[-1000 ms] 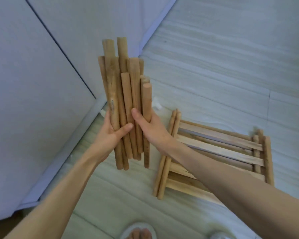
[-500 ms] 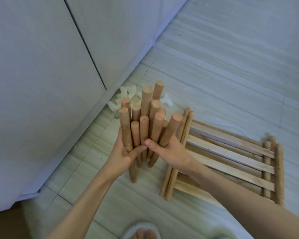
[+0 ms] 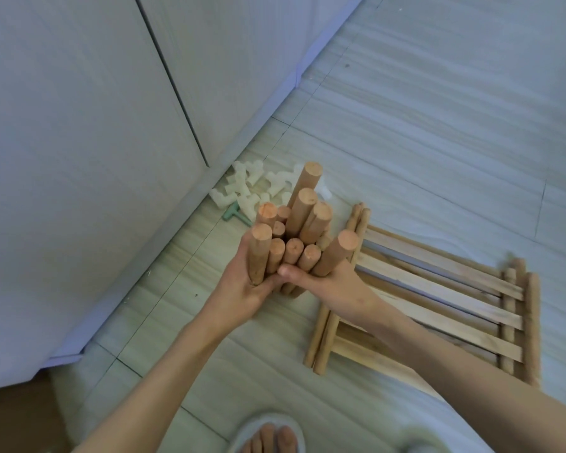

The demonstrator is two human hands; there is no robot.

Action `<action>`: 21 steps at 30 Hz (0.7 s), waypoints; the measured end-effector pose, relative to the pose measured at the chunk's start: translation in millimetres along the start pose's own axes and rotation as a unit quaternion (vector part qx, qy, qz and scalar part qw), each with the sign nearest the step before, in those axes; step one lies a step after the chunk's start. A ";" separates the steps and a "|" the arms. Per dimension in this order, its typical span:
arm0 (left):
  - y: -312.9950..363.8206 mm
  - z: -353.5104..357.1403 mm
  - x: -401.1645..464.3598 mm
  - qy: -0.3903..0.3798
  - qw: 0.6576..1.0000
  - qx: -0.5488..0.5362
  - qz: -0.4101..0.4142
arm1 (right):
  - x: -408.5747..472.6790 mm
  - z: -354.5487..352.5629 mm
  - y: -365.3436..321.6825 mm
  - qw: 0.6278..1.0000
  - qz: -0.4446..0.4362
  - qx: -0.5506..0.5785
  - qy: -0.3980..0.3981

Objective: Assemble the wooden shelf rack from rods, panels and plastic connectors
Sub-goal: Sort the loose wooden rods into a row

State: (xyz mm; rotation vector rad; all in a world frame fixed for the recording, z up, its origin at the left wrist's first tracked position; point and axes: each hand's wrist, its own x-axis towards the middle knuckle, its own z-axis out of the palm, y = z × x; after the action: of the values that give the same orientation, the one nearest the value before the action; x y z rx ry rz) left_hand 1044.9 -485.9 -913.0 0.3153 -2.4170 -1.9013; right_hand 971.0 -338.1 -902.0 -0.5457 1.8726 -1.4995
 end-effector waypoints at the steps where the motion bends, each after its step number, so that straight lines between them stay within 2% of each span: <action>1: -1.1 0.4 0.4 -0.002 1.000 0.000 -0.006 | 0.1 -1.2 0.7 1.000 0.001 -0.002 0.003; 6: 0.4 -4.8 -4.1 -0.011 1.000 -0.003 0.001 | 0.7 -5.0 5.1 1.000 -0.002 -0.029 -0.002; 10: 12.1 -23.6 -8.7 0.004 0.998 -0.047 0.032 | 3.7 -7.4 2.9 1.000 0.003 -0.020 0.003; 16: 27.9 -20.4 -1.6 0.035 0.997 -0.039 0.062 | 6.5 -5.6 -0.3 1.000 -0.002 -0.001 0.009; 21: 29.4 -7.7 3.7 0.124 0.988 -0.053 0.081 | 7.6 -1.8 2.2 1.000 -0.007 0.002 0.021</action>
State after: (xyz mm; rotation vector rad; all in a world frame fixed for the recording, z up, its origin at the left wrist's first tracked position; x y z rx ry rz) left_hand 1038.8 -487.4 -883.0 0.3182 -2.1065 -1.7946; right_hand 964.6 -341.5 -905.8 -0.5310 1.9003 -1.5345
